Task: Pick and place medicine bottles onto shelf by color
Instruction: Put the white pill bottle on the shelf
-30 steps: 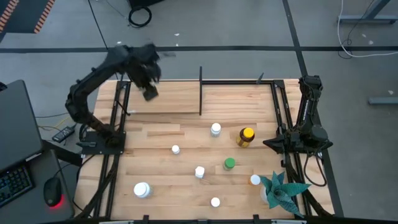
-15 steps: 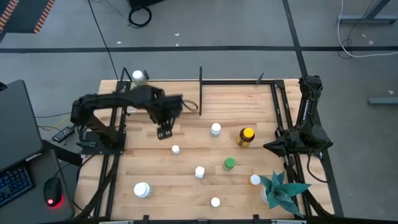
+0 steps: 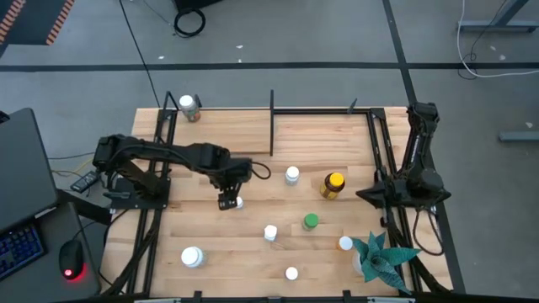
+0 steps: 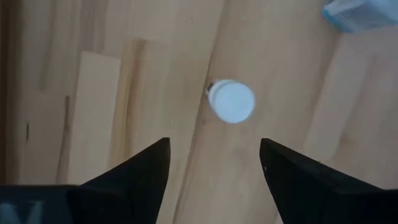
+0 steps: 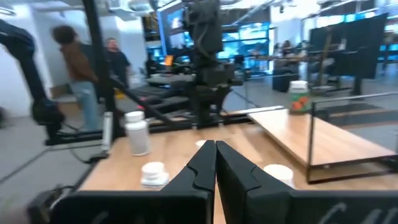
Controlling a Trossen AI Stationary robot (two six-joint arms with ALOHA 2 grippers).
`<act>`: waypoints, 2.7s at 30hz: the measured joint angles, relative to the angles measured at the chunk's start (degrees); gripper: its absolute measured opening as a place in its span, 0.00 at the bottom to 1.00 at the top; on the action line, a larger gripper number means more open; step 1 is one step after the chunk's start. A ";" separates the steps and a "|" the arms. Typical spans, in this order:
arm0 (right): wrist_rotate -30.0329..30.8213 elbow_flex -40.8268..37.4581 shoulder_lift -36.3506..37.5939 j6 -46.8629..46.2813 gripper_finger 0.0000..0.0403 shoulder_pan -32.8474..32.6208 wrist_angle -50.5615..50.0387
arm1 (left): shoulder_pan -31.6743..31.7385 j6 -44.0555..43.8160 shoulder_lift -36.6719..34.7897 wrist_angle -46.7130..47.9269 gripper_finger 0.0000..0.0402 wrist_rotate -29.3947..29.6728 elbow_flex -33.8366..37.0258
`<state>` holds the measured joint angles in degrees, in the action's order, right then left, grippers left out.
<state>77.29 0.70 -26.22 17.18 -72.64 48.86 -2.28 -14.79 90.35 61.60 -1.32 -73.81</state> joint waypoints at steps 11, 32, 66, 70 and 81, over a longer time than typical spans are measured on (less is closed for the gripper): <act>2.03 -0.29 -0.58 -6.90 0.32 7.22 -0.50 | -0.02 -1.07 0.00 -9.17 0.75 -0.09 4.06; -4.03 2.17 -7.54 -4.38 0.70 20.50 5.82 | -2.47 -4.71 5.44 -12.08 0.79 -0.09 4.04; -3.40 2.19 -7.54 -1.54 0.69 21.79 6.29 | -2.47 -5.09 11.02 -10.87 0.43 -0.07 6.42; -3.16 2.19 -7.54 -1.54 0.69 21.79 6.28 | -2.34 -4.11 10.94 -9.41 0.36 -0.06 6.42; -2.75 2.19 -7.52 -1.54 0.69 21.79 5.21 | -0.40 -4.11 7.29 -0.75 0.37 0.12 6.42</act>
<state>74.54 2.90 -33.74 15.64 -50.85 54.06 -2.68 -18.90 97.63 60.85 -1.20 -67.40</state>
